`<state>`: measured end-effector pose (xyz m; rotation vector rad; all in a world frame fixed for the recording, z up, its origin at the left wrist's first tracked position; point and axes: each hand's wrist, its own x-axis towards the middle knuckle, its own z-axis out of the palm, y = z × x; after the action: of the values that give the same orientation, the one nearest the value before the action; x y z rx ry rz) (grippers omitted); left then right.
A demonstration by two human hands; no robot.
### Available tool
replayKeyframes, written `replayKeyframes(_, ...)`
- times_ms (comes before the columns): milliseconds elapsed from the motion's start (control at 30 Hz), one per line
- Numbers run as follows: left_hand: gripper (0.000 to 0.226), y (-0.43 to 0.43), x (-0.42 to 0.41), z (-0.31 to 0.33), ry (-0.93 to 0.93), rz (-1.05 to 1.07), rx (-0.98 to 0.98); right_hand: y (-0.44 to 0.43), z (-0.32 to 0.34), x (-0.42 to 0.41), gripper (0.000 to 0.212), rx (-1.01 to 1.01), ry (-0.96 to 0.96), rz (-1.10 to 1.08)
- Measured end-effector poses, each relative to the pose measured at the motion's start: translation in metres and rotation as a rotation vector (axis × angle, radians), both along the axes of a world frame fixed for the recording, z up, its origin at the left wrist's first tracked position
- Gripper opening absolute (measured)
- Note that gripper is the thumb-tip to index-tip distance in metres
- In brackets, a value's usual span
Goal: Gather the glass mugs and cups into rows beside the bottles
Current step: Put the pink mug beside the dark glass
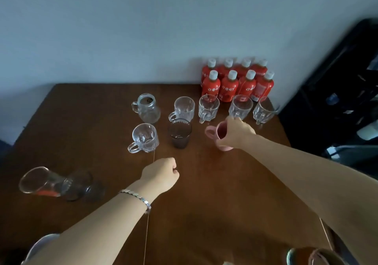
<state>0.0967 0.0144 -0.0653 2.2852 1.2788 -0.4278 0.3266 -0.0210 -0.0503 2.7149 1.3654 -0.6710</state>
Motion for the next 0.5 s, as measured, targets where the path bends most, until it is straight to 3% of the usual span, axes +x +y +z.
replayKeyframes(200, 0.032, -0.001, 0.014, -0.01, 0.035, 0.09, -0.04, 0.04, -0.019, 0.007, 0.077, -0.019, 0.024, 0.082)
replayKeyframes(500, 0.032, 0.002, 0.009, -0.003, 0.1, 0.059, -0.007, 0.033, -0.028, -0.002, 0.093, 0.015, 0.047, 0.013)
